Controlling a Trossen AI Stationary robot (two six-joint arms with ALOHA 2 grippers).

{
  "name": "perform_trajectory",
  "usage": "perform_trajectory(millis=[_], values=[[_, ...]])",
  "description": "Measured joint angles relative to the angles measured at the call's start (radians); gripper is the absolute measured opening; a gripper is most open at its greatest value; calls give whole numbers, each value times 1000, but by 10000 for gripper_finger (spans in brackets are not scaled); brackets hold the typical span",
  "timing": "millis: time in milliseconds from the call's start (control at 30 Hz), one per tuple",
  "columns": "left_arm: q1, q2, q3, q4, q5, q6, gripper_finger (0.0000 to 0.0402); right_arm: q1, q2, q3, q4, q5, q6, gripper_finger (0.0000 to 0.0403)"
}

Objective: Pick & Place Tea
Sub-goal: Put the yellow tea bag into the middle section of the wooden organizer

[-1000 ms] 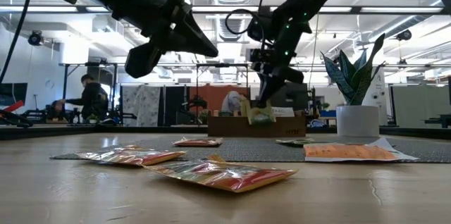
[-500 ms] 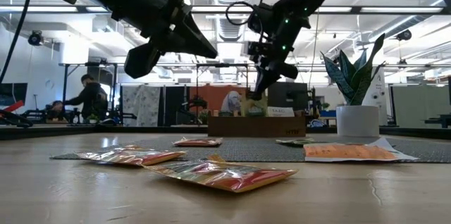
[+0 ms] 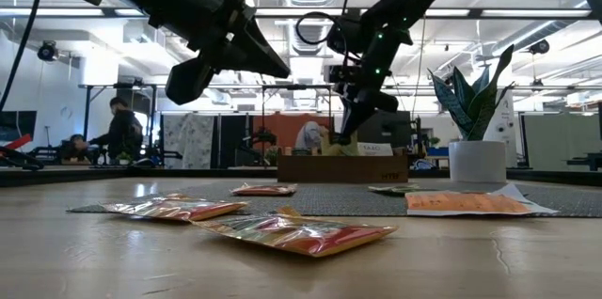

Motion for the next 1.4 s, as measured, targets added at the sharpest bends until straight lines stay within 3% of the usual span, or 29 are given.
perform_trajectory(millis=[200, 533, 733, 1233, 1400], values=[[0, 0, 0, -5, 0, 1, 0, 0, 0, 0, -26, 0, 114, 24], [0, 0, 0, -5, 1, -8, 0, 0, -1, -5, -49, -1, 144, 106], [-11, 0, 0, -4, 1, -27, 0, 0, -15, 14, -81, -1, 211, 134], [-26, 0, 0, -5, 1, -25, 0, 5, -145, 44, -134, -6, 342, 139], [-26, 0, 0, -6, 1, -24, 0, 17, -182, 41, -226, -131, 437, 134]])
